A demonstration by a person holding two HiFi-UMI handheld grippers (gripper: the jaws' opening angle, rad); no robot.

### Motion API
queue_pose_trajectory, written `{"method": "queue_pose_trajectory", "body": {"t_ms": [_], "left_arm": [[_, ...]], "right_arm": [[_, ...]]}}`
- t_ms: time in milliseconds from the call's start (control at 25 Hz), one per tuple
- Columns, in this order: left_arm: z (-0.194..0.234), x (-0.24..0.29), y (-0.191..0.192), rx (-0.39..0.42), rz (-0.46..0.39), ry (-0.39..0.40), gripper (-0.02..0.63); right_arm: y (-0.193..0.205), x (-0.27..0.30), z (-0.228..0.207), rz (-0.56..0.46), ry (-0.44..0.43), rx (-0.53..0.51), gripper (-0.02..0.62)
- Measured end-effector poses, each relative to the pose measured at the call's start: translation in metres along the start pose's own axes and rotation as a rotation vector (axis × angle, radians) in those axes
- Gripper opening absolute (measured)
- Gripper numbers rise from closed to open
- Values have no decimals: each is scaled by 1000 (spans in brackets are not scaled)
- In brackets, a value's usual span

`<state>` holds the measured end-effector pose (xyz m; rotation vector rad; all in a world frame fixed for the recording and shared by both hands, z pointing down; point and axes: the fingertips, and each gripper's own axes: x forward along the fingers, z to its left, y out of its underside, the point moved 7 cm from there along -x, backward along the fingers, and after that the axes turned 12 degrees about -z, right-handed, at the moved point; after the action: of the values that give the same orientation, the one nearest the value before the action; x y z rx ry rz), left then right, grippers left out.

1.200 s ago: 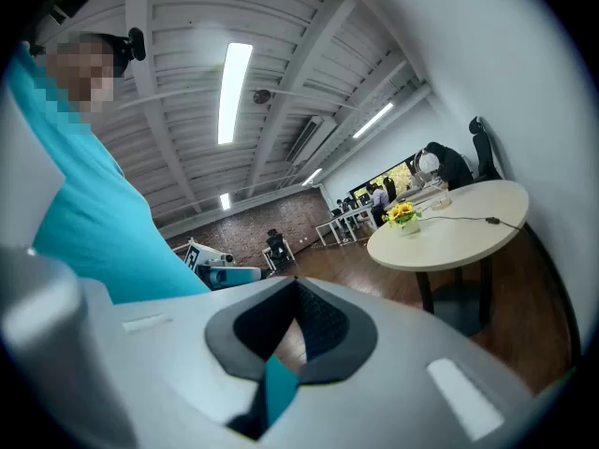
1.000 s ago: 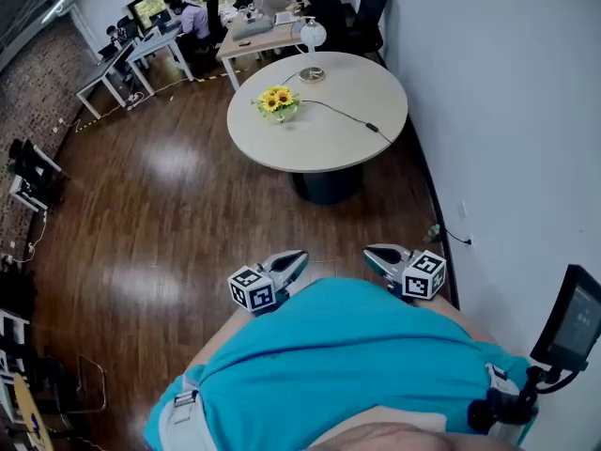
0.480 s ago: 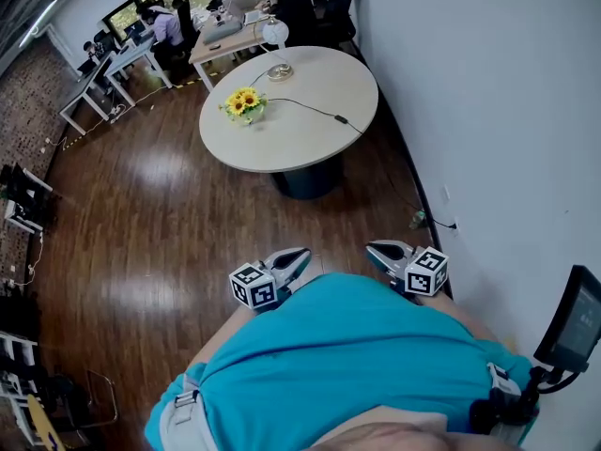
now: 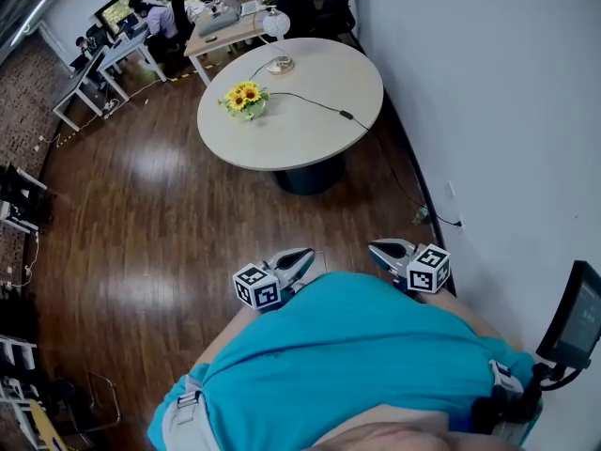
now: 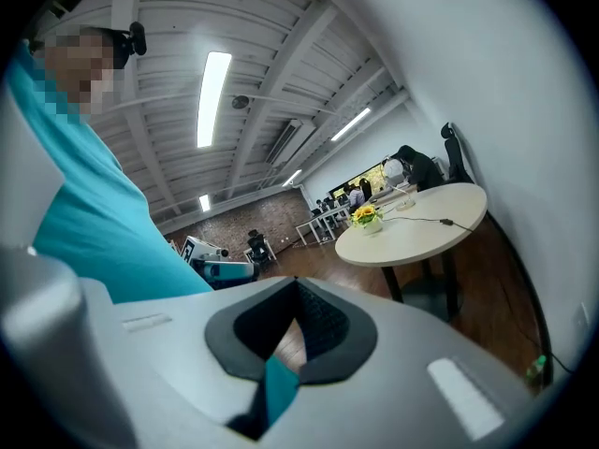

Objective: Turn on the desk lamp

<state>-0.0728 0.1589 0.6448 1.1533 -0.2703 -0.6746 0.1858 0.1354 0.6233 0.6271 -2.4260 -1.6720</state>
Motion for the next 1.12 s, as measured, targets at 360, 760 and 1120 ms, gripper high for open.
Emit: {"method": "queue_pose_trajectory", "body": {"t_ms": [360,760,1120], "left_arm": [[117,-81,-60,13,-74,26,20],[240,-100,-83,-129,-47,27,20],[248,-36,-75,-94,-32,-31,20]], "right_arm": [[21,149,13,33,9,-73,2],[24,262,-29,71,48,-25,2],[3,237,-98,54,2,-5,2]]}}
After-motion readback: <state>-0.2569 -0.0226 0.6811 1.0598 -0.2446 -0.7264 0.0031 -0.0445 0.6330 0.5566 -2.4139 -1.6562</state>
